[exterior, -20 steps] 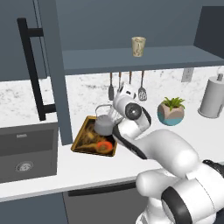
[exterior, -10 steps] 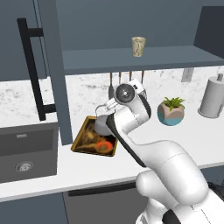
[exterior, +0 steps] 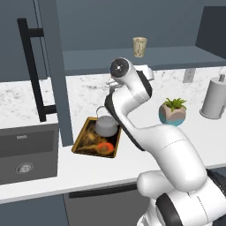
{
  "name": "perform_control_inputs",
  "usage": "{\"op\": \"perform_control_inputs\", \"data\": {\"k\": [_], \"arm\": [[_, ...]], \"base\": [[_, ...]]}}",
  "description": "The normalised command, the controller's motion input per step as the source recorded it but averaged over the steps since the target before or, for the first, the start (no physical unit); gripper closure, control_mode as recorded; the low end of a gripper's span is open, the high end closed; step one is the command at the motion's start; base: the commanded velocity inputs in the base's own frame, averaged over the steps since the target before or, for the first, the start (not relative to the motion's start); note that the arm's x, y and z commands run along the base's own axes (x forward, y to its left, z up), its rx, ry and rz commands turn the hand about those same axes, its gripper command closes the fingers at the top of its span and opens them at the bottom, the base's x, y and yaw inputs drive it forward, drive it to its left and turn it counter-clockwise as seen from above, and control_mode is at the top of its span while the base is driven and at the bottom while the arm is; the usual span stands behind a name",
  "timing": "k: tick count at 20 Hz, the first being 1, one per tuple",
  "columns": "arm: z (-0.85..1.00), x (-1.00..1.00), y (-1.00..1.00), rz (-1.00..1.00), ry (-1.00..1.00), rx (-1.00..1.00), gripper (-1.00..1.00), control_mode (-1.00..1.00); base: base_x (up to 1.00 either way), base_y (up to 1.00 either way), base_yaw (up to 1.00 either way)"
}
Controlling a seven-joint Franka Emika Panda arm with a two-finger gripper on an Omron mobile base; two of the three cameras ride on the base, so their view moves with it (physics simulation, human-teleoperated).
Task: Pick the kettle from the counter and place it on the tray. Then pick the mug from the cabinet and place it on the tray. Then close the cabinet doors.
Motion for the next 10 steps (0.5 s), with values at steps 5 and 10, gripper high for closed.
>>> {"op": "perform_control_inputs", "data": {"k": [5, 10], "arm": [[0.3, 0.22, -0.18, -0.08, -0.27, 0.29, -1.0, -1.0], [0.38, 0.14, -0.28, -0.14, -0.19, 0.24, -1.0, -1.0]], "base": [[0.0, 0.0, 0.0], [0.0, 0.0, 0.0]]}}
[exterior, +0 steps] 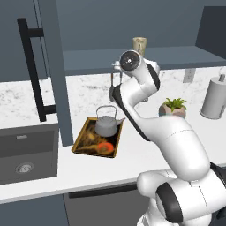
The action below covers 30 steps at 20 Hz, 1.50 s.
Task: Pick the kettle from the counter and place it on the tray. Then pick the mug from the cabinet and place it on the tray. Then close the cabinet doors.
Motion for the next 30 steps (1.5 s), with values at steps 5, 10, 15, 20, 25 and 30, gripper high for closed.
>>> {"op": "perform_control_inputs", "data": {"k": [5, 10, 15, 20, 25, 30], "arm": [[0.51, 0.06, -0.32, -0.23, 0.0, 0.23, -1.0, -1.0], [0.48, 0.17, -0.16, -0.14, 0.01, 0.11, -1.0, -1.0], [0.26, 0.16, -0.05, 0.0, 0.0, 0.02, -1.0, -1.0], [0.0, 0.16, -0.11, 0.05, -0.01, 0.0, -1.0, -1.0], [0.0, 0.14, -0.22, 0.06, 0.0, 0.0, -1.0, -1.0], [-0.03, 0.08, -0.22, 0.04, 0.0, 0.0, -1.0, -1.0]], "base": [[0.0, 0.0, 0.0], [0.0, 0.0, 0.0], [0.0, 0.0, 0.0], [0.0, 0.0, 0.0], [0.0, 0.0, 0.0], [0.0, 0.0, 0.0]]}}
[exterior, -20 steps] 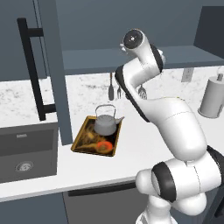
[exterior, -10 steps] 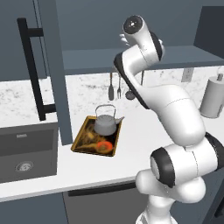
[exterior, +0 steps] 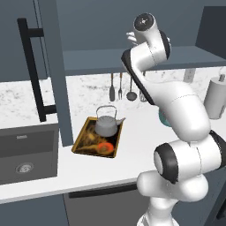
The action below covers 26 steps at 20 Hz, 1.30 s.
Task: Pick the kettle from the counter and place it on the tray. Then pick the mug from the cabinet and place it on the tray. Then close the cabinet doors.
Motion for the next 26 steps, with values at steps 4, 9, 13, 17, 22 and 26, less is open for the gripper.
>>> {"op": "perform_control_inputs", "data": {"k": [4, 9, 13, 17, 22, 26], "arm": [[-0.09, 0.18, -0.07, 0.0, 0.0, 0.0, -1.0, -1.0], [-0.05, 0.25, 0.0, 0.09, 0.0, 0.0, -1.0, -1.0], [0.0, 0.32, 0.0, 0.15, 0.0, 0.0, -1.0, -1.0], [-0.08, 0.3, 0.0, 0.15, 0.0, -0.01, -1.0, -1.0], [-0.14, 0.31, 0.01, 0.08, 0.0, -0.02, -1.0, -1.0], [-0.11, 0.37, 0.04, 0.0, 0.0, 0.0, -1.0, -1.0]], "base": [[0.0, 0.0, 0.0], [0.0, 0.0, 0.0], [0.0, 0.0, 0.0], [0.0, 0.0, 0.0], [0.0, 0.0, 0.0], [0.0, 0.0, 0.0]]}}
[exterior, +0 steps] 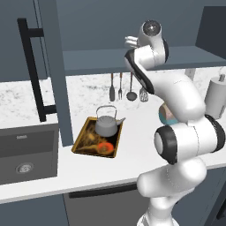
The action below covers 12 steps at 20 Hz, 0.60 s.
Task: Pick the kettle from the counter and place it on the tray. Then pick the mug from the cabinet and place it on the tray. Then close the cabinet doors.
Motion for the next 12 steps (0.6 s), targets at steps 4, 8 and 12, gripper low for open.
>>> {"op": "perform_control_inputs", "data": {"k": [4, 8, 12], "arm": [[-0.01, 0.38, 0.0, 0.0, 0.0, 0.0, -1.0, -1.0], [0.0, 0.31, 0.04, 0.0, 0.0, 0.0, -1.0, -1.0], [0.0, 0.17, 0.01, 0.0, 0.0, 0.0, -1.0, -1.0]], "base": [[0.0, 0.0, 0.0], [0.0, 0.0, 0.0], [0.0, 0.0, 0.0]]}}
